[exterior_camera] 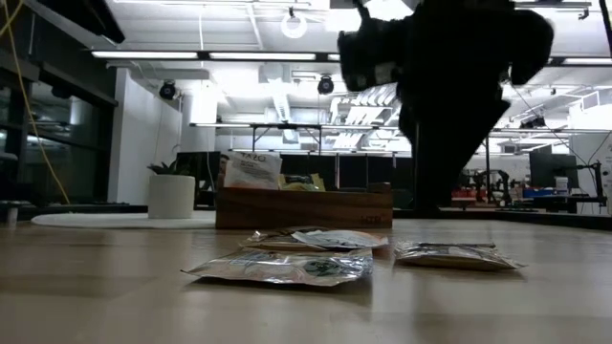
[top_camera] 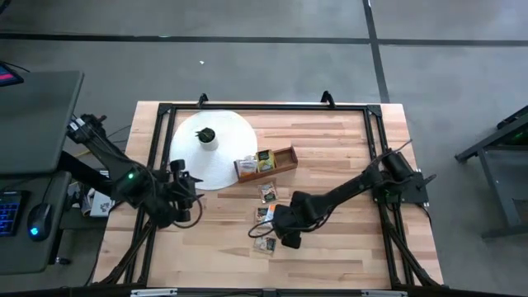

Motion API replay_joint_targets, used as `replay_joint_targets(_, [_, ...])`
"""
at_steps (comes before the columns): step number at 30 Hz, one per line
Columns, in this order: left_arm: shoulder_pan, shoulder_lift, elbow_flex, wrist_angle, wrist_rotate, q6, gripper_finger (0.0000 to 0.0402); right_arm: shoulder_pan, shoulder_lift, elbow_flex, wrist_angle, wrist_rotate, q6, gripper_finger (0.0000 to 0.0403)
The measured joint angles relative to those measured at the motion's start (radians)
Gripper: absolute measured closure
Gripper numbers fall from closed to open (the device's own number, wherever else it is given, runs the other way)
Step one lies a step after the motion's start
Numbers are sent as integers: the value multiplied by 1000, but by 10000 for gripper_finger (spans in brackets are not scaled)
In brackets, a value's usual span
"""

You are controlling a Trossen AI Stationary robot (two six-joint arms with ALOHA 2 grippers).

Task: Pick & Place Tea
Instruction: Put the brown tea bag into the right section of the wooden organizer

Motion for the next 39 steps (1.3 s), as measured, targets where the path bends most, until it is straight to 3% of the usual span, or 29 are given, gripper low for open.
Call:
replay_joint_targets(17, [-21,0,-6,2,-31,0,206,-15,100,4,44,-141,-2,186])
replay_joint_targets(26, [-21,0,-6,2,-33,-1,206,-32,107,3,49,-150,18,193])
replay_joint_targets(39, [-20,0,-6,2,-33,-8,206,-39,109,1,45,-144,-2,326])
